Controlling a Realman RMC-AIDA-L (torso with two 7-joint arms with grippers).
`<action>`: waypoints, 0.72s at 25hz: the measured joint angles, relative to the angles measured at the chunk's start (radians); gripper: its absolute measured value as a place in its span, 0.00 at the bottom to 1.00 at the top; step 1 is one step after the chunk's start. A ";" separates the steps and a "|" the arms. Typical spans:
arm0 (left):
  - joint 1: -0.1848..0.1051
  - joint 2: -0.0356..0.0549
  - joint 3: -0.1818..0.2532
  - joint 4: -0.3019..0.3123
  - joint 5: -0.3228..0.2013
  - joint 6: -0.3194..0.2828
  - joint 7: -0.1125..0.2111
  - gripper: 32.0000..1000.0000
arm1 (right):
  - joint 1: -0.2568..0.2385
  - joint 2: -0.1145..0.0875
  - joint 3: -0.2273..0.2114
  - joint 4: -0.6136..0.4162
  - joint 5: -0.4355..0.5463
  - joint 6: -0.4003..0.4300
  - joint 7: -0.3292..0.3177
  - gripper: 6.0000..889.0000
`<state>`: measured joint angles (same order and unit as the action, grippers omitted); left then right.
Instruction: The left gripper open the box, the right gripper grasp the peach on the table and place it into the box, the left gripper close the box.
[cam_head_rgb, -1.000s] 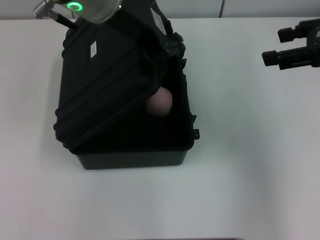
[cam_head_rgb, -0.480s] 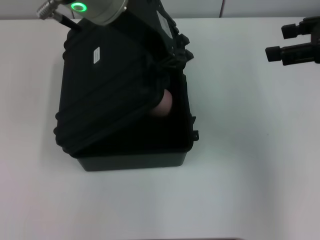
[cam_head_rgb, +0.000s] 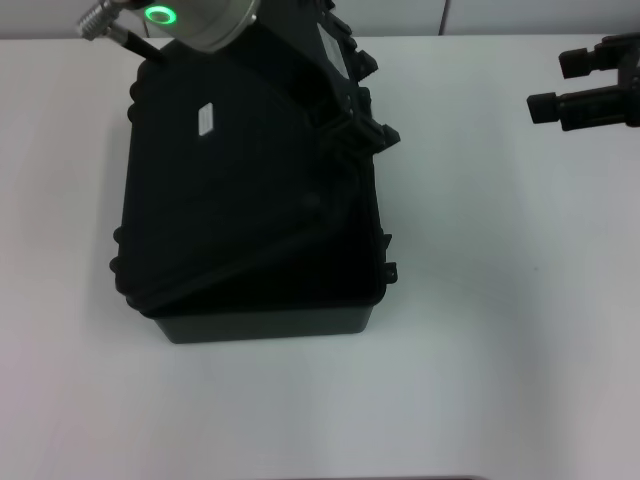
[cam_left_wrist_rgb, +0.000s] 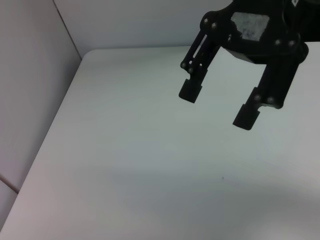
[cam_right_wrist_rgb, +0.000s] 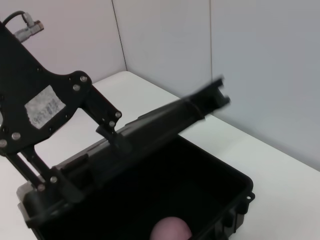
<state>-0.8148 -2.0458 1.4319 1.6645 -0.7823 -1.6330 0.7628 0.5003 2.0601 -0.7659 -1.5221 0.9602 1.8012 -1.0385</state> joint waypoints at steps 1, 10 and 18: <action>0.000 -0.0001 0.000 0.000 0.000 0.000 0.001 0.64 | 0.000 0.000 0.000 0.000 0.000 0.000 0.000 0.83; 0.000 -0.0007 0.001 0.000 0.000 -0.001 0.002 0.86 | -0.001 0.000 0.000 -0.001 0.000 -0.001 0.000 0.83; 0.001 -0.0004 0.001 0.000 0.000 -0.001 0.003 0.86 | -0.002 0.000 0.000 -0.001 0.000 0.000 0.000 0.83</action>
<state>-0.8142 -2.0462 1.4327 1.6643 -0.7823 -1.6337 0.7654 0.4984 2.0601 -0.7654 -1.5232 0.9602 1.8016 -1.0385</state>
